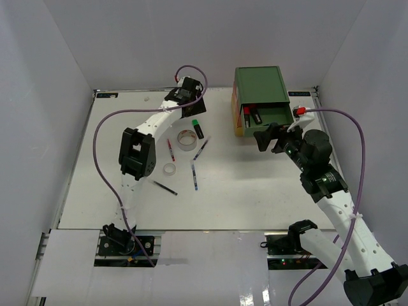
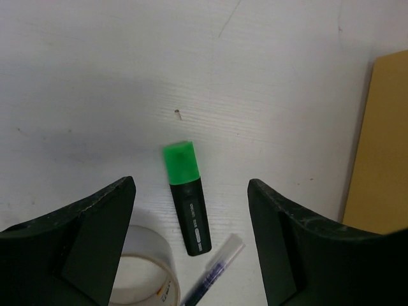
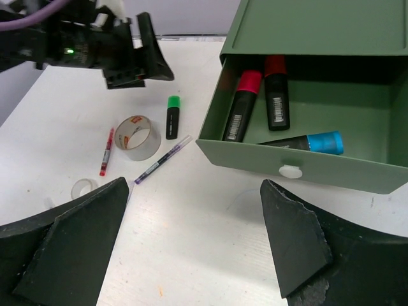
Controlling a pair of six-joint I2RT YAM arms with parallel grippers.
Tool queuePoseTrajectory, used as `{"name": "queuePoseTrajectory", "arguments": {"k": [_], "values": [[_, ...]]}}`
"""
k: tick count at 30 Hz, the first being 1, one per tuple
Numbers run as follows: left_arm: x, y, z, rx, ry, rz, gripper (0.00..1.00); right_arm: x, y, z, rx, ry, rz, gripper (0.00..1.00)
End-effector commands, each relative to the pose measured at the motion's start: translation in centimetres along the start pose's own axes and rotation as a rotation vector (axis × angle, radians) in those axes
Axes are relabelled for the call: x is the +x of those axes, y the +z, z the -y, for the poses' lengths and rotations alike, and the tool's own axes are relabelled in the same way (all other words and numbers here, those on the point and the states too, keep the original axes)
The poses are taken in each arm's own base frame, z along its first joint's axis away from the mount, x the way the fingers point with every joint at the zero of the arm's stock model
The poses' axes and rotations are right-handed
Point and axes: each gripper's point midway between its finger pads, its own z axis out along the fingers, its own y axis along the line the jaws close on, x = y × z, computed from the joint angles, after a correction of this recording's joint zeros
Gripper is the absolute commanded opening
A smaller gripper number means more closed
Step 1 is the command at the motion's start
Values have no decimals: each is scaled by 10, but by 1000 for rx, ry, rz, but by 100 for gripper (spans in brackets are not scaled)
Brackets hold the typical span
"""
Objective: Sort the stationery into containers
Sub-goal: Pick up the pen from the center of the board.
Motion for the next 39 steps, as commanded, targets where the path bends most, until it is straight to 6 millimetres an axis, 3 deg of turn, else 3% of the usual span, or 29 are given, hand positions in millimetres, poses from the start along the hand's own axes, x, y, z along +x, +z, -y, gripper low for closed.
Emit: {"name": "queuePoseTrajectory", "arguments": {"k": [1, 7, 16, 20, 24, 29, 34, 35, 38, 39], "values": [[-6, -3, 6, -33, 6, 14, 81, -12, -5, -11, -63, -25, 63, 90], [14, 27, 3, -70, 24, -13, 76, 0, -6, -11, -76, -25, 39, 90], [47, 48, -8, -117, 58, -59, 68, 16, -8, -10, -84, -24, 11, 90], [59, 49, -8, -124, 75, -76, 60, 19, -8, -10, -85, -23, 3, 90], [64, 49, -3, -108, 77, -85, 43, 19, -8, -10, -85, -23, 3, 90], [51, 37, 6, -74, 49, -53, 36, 19, -10, -10, -90, -23, 3, 90], [16, 11, 26, 12, -6, 30, 33, 15, -12, -11, -89, -33, 13, 90], [3, -5, 34, 49, -21, 54, 33, 13, -12, -12, -91, -34, 14, 90], [-11, -26, 48, 134, -57, 83, 32, 9, -14, -16, -107, -36, 15, 90], [-22, -43, 54, 174, -75, 109, 31, 7, -13, -17, -114, -38, 12, 90]]}}
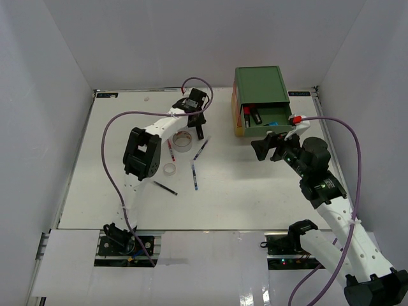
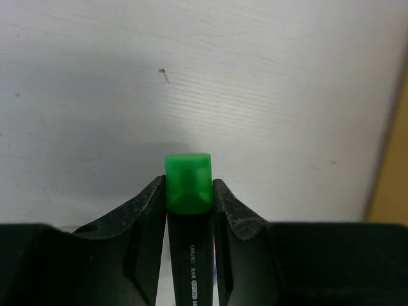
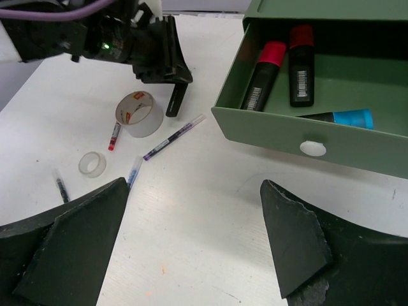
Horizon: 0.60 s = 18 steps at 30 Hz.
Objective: Sort the stationery into containers
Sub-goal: Pick up the pen from the center of the board, then place the pen in the drawer.
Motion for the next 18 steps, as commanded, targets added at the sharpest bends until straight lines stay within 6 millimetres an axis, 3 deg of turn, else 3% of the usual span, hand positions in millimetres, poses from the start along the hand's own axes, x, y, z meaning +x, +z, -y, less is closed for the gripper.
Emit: {"name": "queuePoseTrajectory", "arguments": {"k": [1, 2, 3, 5, 9, 11, 12, 13, 18], "values": [[-80, -96, 49, 244, -102, 184, 31, -22, -3, -11, -43, -25, 41, 90], [-82, -107, 54, 284, -105, 184, 31, -29, -4, -16, -63, -21, 45, 90], [-100, -135, 61, 343, -120, 234, 31, -27, -2, -17, -67, -13, 26, 90], [-94, -149, 61, 387, -118, 231, 30, -33, 2, -26, -101, 7, 10, 91], [-95, -206, 71, 546, -105, 276, 30, -38, 11, -47, -174, 44, -38, 92], [-84, -230, 67, 585, -98, 287, 30, -37, 20, -55, -188, 53, -61, 92], [-81, -242, 72, 638, -90, 292, 30, -43, 22, -69, -215, 47, -58, 92], [-84, -262, 70, 670, -90, 317, 30, -43, 26, -70, -201, 44, -59, 92], [-59, -290, 68, 742, -81, 319, 30, -37, 53, -103, -248, 76, -112, 96]]}}
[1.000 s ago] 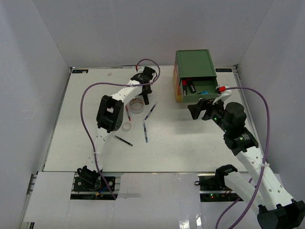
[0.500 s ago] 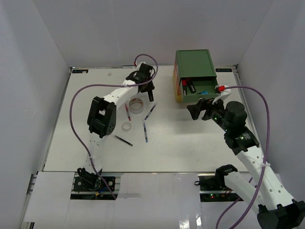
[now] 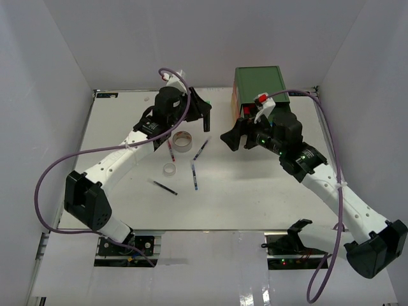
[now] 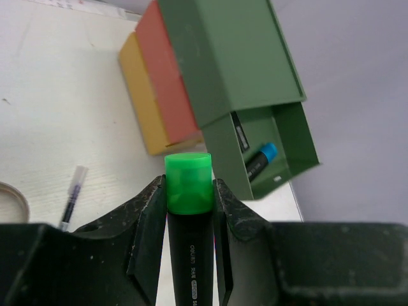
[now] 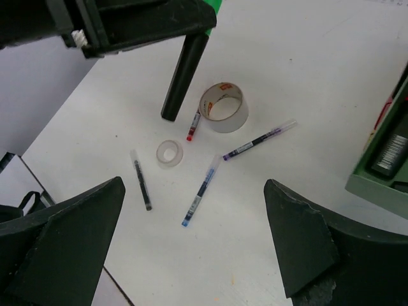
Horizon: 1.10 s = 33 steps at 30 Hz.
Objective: Sort the stationery into containers
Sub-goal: Place the pen in the drawer.
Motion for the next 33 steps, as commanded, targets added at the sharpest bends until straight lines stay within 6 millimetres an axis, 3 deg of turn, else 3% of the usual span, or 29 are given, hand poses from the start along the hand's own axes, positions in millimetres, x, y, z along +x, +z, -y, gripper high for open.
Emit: {"name": "queuePoseTrajectory", "arguments": {"k": [1, 3, 4, 8, 18, 27, 31, 33], "values": [[2, -23, 28, 108, 0, 17, 30, -22, 15, -15, -9, 29, 45, 97], [8, -28, 27, 117, 5, 21, 30, -16, 29, -23, -19, 38, 20, 98], [10, -30, 29, 122, 8, 23, 30, -22, 32, -28, -24, 38, 31, 99], [6, -42, 31, 133, 21, 56, 30, -18, 56, -41, -39, 48, 2, 100], [6, -60, 35, 183, 27, 99, 30, -21, 89, -54, -48, 62, -14, 80], [8, -69, 35, 209, 60, 112, 31, -20, 100, -60, -56, 75, -14, 47], [14, -70, 31, 210, 71, 102, 31, -24, 98, -58, -38, 80, 6, 16], [15, -70, 29, 203, 83, 102, 34, -24, 97, -57, -37, 81, 4, 10]]}}
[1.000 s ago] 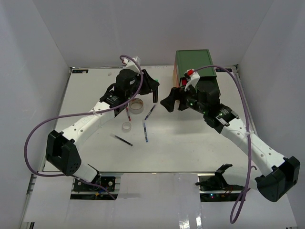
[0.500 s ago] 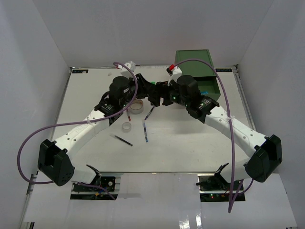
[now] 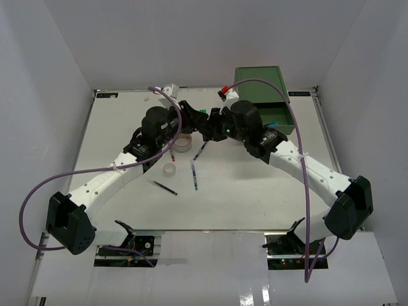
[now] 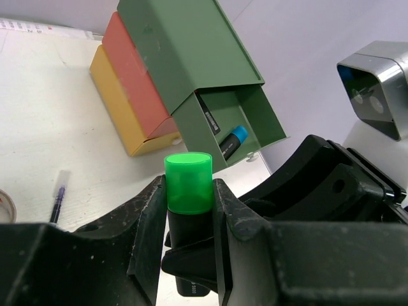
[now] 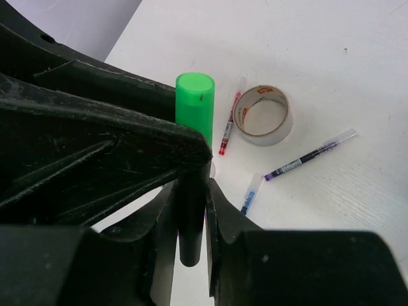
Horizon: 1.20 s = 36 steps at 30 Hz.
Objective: Sort the stationery into containers
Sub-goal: Place the pen in the drawer.
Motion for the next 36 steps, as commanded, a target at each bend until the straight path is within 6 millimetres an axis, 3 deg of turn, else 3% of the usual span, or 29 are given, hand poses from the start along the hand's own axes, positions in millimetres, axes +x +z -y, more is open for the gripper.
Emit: {"name": "queuePoseTrajectory", "arguments": {"k": [1, 5, 9, 15, 16, 21, 26, 30, 36], "values": [[-6, -12, 9, 35, 38, 12, 37, -42, -7, -10, -7, -8, 133, 8], [-10, -14, 5, 3, 51, 22, 76, -39, -11, 10, 92, 6, 140, 8], [-25, -17, -6, -88, 76, 60, 98, -43, -23, 49, 258, 54, 166, 8], [-47, -34, -47, -292, 168, 104, 98, -62, -62, 127, 477, 202, 262, 8], [-43, -38, -58, -329, 178, 89, 98, -66, -70, 145, 519, 230, 278, 8], [-30, -56, -107, -469, 233, 43, 98, -68, -91, 192, 629, 318, 323, 8], [-13, -73, -143, -559, 255, 12, 98, -65, -94, 214, 680, 375, 335, 20], [-3, -79, -158, -601, 292, 6, 98, -61, -90, 222, 695, 399, 322, 34], [-4, -79, -161, -614, 304, 7, 98, -54, -90, 221, 690, 376, 283, 56]]}}
